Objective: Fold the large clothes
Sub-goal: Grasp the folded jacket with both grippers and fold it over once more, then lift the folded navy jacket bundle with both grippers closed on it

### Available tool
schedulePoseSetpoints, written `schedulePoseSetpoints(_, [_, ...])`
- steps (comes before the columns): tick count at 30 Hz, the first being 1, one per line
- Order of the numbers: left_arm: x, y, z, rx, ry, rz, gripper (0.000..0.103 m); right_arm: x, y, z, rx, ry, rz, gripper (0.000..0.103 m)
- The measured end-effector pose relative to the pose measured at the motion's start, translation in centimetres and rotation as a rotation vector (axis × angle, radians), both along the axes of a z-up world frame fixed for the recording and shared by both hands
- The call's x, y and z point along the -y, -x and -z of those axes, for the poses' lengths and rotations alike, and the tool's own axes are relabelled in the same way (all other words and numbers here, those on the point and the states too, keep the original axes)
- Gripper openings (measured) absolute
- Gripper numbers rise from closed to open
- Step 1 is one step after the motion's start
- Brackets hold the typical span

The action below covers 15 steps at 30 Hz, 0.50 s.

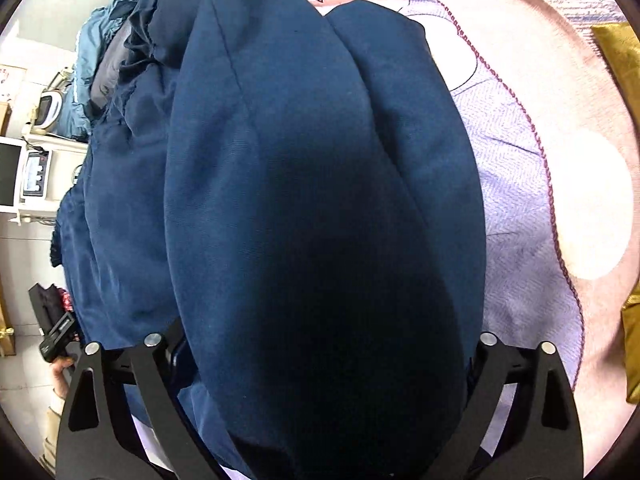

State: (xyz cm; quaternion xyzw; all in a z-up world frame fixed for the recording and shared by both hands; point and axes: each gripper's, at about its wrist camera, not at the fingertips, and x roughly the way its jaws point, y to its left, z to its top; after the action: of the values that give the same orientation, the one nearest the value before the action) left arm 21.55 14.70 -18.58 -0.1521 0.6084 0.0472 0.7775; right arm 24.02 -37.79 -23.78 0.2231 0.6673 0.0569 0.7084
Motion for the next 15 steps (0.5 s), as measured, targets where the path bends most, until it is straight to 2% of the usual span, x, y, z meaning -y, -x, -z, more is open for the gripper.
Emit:
schedulePoseSetpoints(3, [0.0,0.5,-0.4,0.006,-0.010,0.016,0.084,-1.3,0.1,-0.7,0.006,0.042,0.003,0.083])
schedulePoseSetpoints(6, [1.0,0.7,-0.9,0.014,-0.021,0.034,0.080,-2.7,0.2,-1.6,0.019,0.090,-0.014,0.069])
schedulePoseSetpoints(8, [1.5,1.0,-1.2,0.021,-0.028,0.044,0.076,-4.4,0.6,-2.5,0.036,0.142,-0.048,0.056])
schedulePoseSetpoints(9, [1.8,1.4,-1.6,0.026,-0.033,0.049,0.071,-5.0,0.6,-2.9,0.042,0.162,-0.062,0.051])
schedulePoseSetpoints(11, [2.3,2.0,-2.3,0.040,-0.043,0.063,0.061,-6.8,0.8,-4.1,0.063,0.228,-0.115,0.035])
schedulePoseSetpoints(13, [2.6,2.6,-3.2,0.065,-0.050,0.077,0.045,-9.1,1.0,-5.6,0.098,0.316,-0.189,0.029])
schedulePoseSetpoints(15, [2.4,3.3,-4.1,0.094,-0.027,0.064,0.036,-10.6,1.2,-7.1,0.128,0.354,-0.219,0.027])
